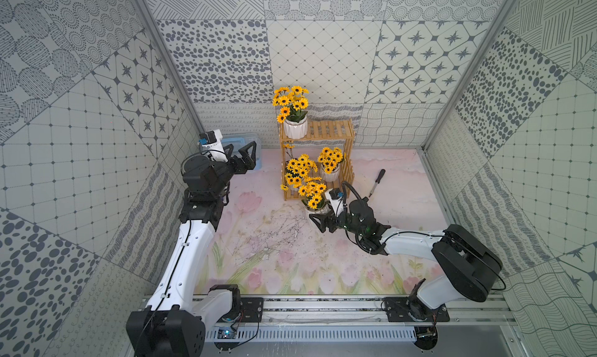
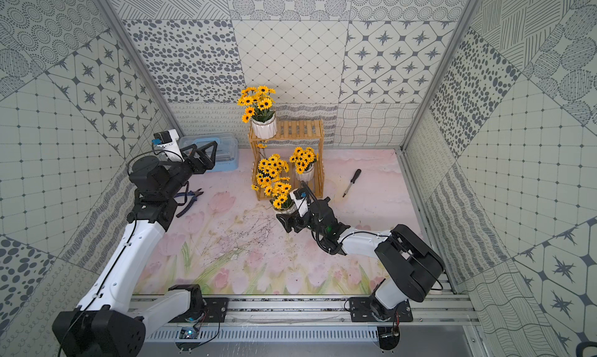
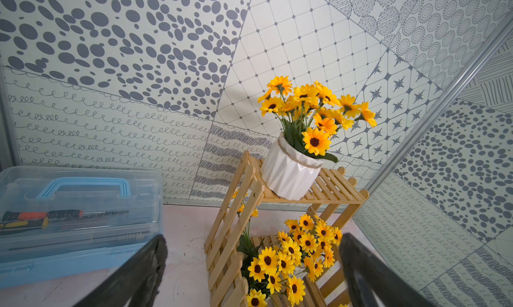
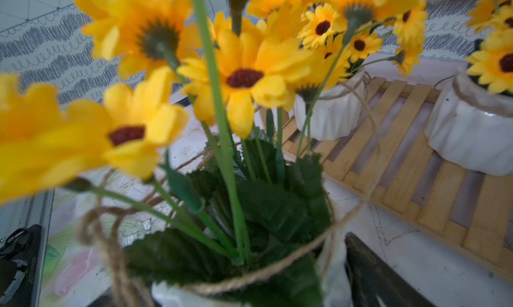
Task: Take the sunflower pots off the shelves
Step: Place the sunflower pot at the center of the board.
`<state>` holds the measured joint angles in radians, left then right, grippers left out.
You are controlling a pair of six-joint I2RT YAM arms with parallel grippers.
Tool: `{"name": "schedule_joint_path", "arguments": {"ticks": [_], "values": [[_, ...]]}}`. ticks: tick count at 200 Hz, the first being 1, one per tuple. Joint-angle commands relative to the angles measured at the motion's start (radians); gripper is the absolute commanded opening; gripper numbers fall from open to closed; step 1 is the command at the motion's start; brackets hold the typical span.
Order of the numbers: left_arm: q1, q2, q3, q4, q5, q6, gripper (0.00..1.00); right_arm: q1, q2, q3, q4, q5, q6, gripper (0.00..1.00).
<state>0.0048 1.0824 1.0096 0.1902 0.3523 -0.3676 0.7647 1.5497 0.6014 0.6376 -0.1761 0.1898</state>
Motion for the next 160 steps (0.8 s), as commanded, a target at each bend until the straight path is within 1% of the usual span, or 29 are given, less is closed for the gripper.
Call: {"name": "schedule_joint_path", "arguments": {"ticks": [1, 52, 125, 160], "values": [[-0.002, -0.013, 0.018, -0.007, 0.017, -0.013, 0.97, 0.020, 0.035, -0.018, 0.181, 0.025, -0.037, 0.00], [-0.002, -0.023, 0.022, -0.015, 0.022, -0.017, 0.97, 0.045, 0.106, -0.048, 0.284, 0.053, -0.040, 0.00], [-0.004, -0.016, 0.030, -0.019, 0.025, -0.018, 0.97, 0.065, 0.179, -0.038, 0.352, 0.079, -0.042, 0.00], [-0.005, -0.015, 0.031, -0.021, 0.024, -0.018, 0.97, 0.074, 0.190, -0.031, 0.363, 0.132, -0.048, 0.00]]}}
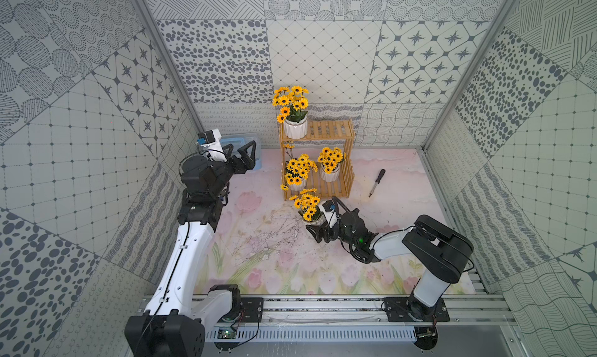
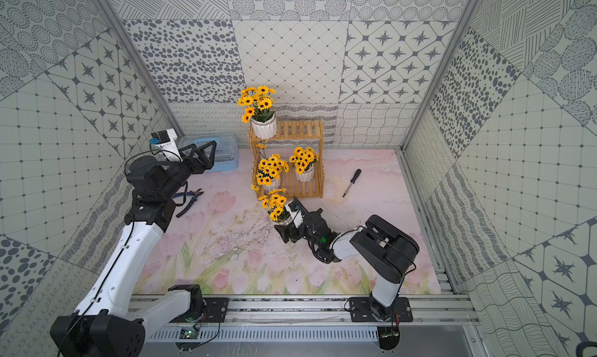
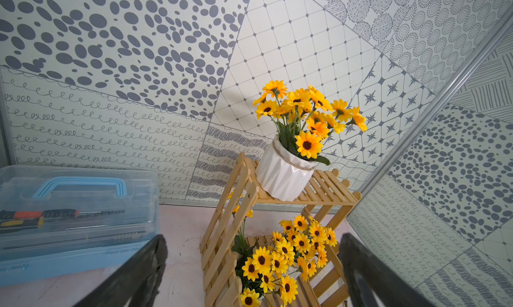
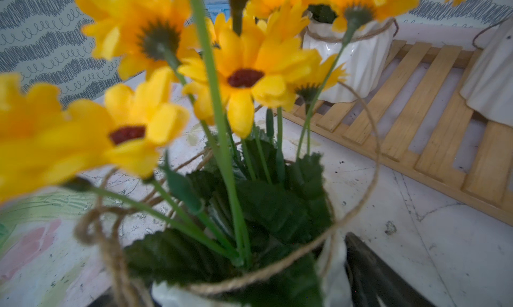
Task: Take the sunflower pots off the shelves
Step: Place the sunflower pot at the center of the board.
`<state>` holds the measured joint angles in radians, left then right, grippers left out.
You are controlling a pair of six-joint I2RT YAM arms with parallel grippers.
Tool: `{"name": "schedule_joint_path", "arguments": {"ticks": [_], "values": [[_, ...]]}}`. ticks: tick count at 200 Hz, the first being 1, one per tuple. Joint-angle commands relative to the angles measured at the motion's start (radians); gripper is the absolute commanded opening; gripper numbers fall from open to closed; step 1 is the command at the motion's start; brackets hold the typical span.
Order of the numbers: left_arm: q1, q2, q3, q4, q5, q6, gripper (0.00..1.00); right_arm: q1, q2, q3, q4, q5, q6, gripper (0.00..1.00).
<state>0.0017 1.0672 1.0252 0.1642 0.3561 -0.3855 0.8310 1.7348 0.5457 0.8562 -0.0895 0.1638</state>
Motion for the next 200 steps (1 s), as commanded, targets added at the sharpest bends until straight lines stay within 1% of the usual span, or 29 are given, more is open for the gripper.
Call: {"name": "schedule_joint_path", "arguments": {"ticks": [1, 31, 68, 77, 107, 167, 200], "values": [[-0.002, 0.000, 0.017, 0.005, 0.021, 0.001, 0.97, 0.008, 0.005, 0.025, 0.144, 0.046, -0.023, 0.00], [-0.002, 0.003, 0.018, 0.003, 0.020, 0.003, 0.97, 0.009, 0.005, 0.022, 0.115, 0.050, -0.046, 0.00], [-0.002, 0.003, 0.020, 0.003, 0.019, 0.004, 0.97, 0.013, 0.000, 0.000, 0.093, 0.043, -0.030, 0.00], [-0.002, 0.003, 0.020, 0.003, 0.019, 0.004, 0.97, 0.016, 0.000, -0.035, 0.097, 0.053, -0.029, 0.00], [-0.002, 0.009, 0.022, 0.005, 0.021, 0.003, 0.97, 0.017, 0.003, -0.075, 0.112, 0.065, -0.023, 0.00], [-0.002, 0.008, 0.023, 0.007, 0.023, -0.001, 0.97, 0.018, -0.006, -0.060, -0.011, 0.071, -0.049, 0.00], [-0.003, 0.007, 0.023, 0.005, 0.021, 0.002, 0.97, 0.018, 0.009, -0.067, -0.031, 0.089, -0.057, 0.00]]}}
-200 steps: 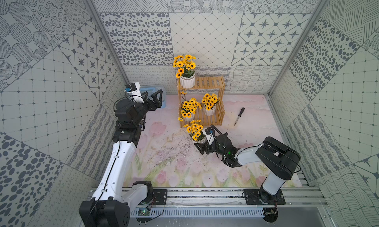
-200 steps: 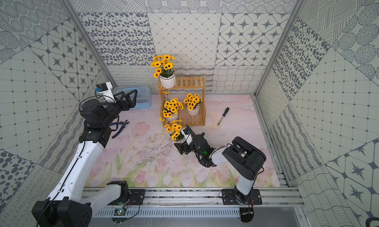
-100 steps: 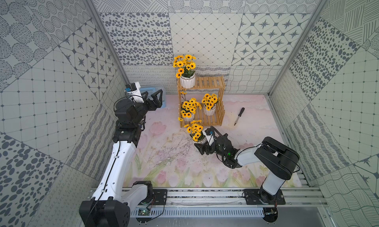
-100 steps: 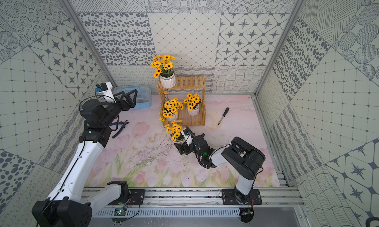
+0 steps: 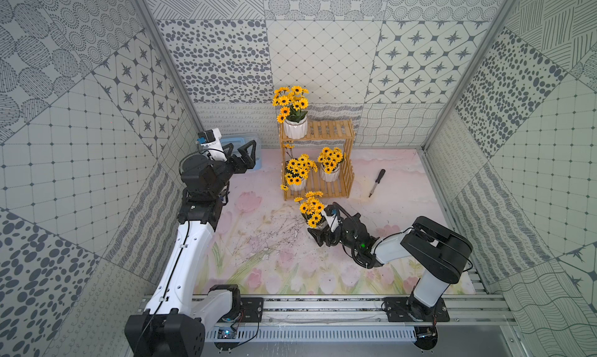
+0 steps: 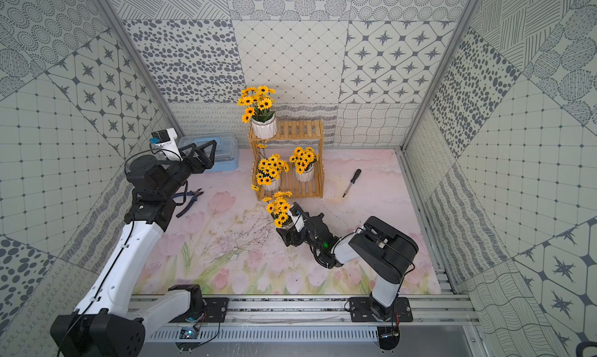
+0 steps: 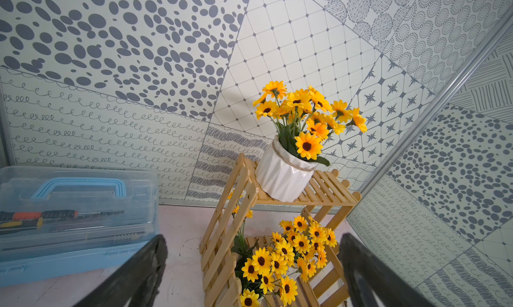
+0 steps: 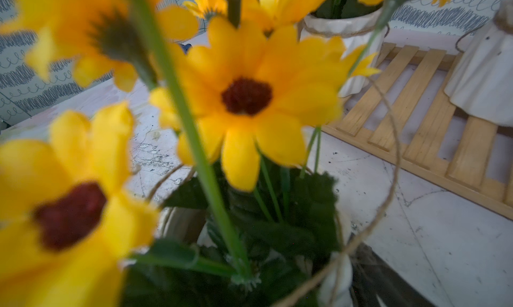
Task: Take the sunflower pots off the shelves
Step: Place the sunflower pot at the center of the board.
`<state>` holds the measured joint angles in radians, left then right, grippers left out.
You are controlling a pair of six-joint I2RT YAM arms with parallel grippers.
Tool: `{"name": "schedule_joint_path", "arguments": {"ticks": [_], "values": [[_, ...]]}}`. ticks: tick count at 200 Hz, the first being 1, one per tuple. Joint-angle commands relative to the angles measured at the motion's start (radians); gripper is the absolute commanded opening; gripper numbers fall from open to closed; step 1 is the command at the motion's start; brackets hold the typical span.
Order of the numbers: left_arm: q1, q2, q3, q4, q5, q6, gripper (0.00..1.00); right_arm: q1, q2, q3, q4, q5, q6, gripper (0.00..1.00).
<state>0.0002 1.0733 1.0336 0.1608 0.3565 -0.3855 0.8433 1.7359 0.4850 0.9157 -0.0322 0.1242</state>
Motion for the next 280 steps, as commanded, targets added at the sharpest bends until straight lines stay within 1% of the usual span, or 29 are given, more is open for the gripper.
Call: {"name": "schedule_joint_path", "arguments": {"ticks": [1, 58, 73, 86, 103, 123, 157, 202, 280], "values": [[-0.002, 0.001, 0.015, 0.008, 0.020, 0.003, 0.97, 0.006, 0.009, -0.006, -0.091, 0.032, -0.018, 0.00], [-0.001, 0.017, 0.021, 0.014, 0.025, -0.005, 0.97, 0.005, 0.012, -0.007, -0.124, 0.022, 0.003, 0.00], [-0.001, 0.021, 0.023, 0.015, 0.026, -0.004, 0.97, 0.006, 0.007, -0.004, -0.141, 0.020, 0.012, 0.07], [0.000, 0.021, 0.022, 0.014, 0.027, -0.004, 0.97, 0.005, 0.007, 0.000, -0.156, 0.019, 0.018, 0.21], [-0.002, 0.021, 0.022, 0.014, 0.025, -0.001, 0.97, 0.004, 0.008, 0.009, -0.176, 0.012, 0.022, 0.28], [-0.001, 0.022, 0.024, 0.014, 0.024, -0.002, 0.97, 0.004, 0.008, 0.016, -0.189, 0.015, 0.022, 0.33], [-0.002, 0.020, 0.023, 0.013, 0.024, -0.001, 0.97, 0.003, -0.005, 0.009, -0.204, 0.025, 0.034, 0.35], [-0.001, 0.020, 0.024, 0.011, 0.023, 0.001, 0.97, 0.002, -0.019, 0.012, -0.255, 0.022, 0.047, 0.47], [-0.001, 0.022, 0.023, 0.010, 0.021, 0.004, 0.97, 0.003, -0.022, 0.021, -0.294, 0.026, 0.053, 0.60]]}}
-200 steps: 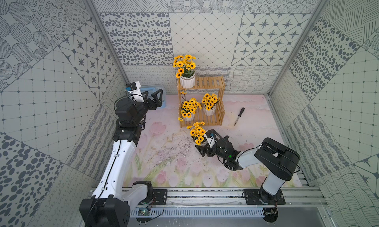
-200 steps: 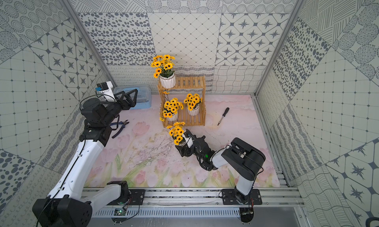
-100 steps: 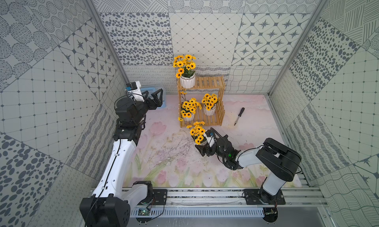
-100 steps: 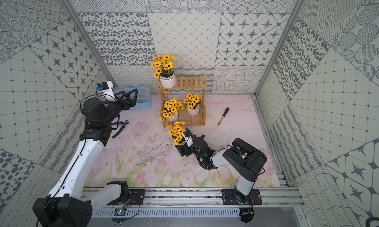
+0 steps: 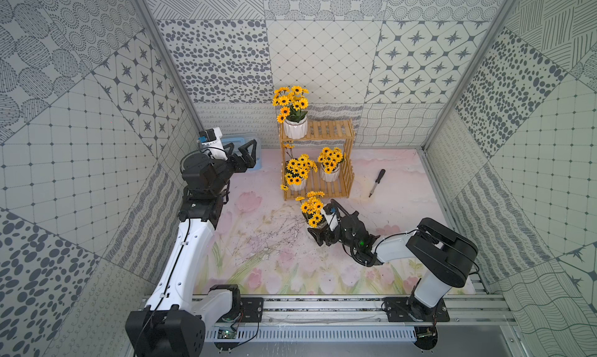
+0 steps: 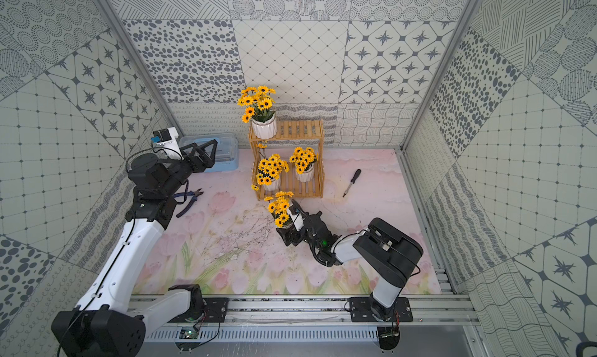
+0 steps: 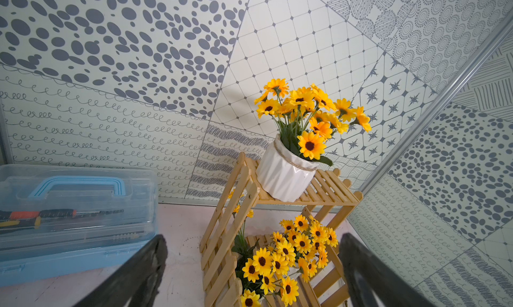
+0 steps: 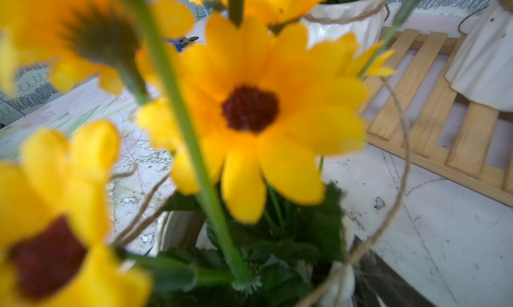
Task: Take the sunflower pots off the shelves
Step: Place the sunflower pot at the center of the board.
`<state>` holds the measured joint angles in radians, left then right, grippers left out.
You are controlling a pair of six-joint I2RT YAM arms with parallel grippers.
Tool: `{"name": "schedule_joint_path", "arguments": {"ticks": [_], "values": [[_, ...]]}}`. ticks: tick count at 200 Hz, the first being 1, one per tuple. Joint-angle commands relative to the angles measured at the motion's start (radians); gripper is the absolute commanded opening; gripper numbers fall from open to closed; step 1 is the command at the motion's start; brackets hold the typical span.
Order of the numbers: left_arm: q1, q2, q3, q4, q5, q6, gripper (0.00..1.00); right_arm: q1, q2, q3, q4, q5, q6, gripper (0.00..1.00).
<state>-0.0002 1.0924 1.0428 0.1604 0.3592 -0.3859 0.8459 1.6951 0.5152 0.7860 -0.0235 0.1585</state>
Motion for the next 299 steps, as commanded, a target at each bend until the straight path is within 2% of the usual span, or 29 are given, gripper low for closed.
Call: {"name": "schedule_joint_path", "arguments": {"ticks": [1, 57, 156, 207, 299], "values": [[-0.001, 0.003, 0.014, 0.010, 0.017, 0.004, 0.97, 0.000, 0.018, -0.009, -0.165, 0.018, 0.018, 0.61], [-0.002, 0.002, 0.014, 0.010, 0.018, 0.005, 0.97, -0.001, 0.018, -0.008, -0.185, 0.027, 0.023, 0.66], [-0.002, 0.004, 0.011, 0.011, 0.017, 0.005, 0.97, 0.000, -0.014, 0.019, -0.300, 0.010, 0.008, 0.90], [-0.002, 0.003, 0.011, 0.013, 0.017, 0.006, 0.97, -0.001, -0.038, 0.047, -0.330, 0.001, 0.002, 0.98], [-0.002, 0.006, 0.011, 0.016, 0.014, 0.000, 0.97, 0.001, -0.093, 0.059, -0.407, -0.017, -0.005, 0.98]]}}
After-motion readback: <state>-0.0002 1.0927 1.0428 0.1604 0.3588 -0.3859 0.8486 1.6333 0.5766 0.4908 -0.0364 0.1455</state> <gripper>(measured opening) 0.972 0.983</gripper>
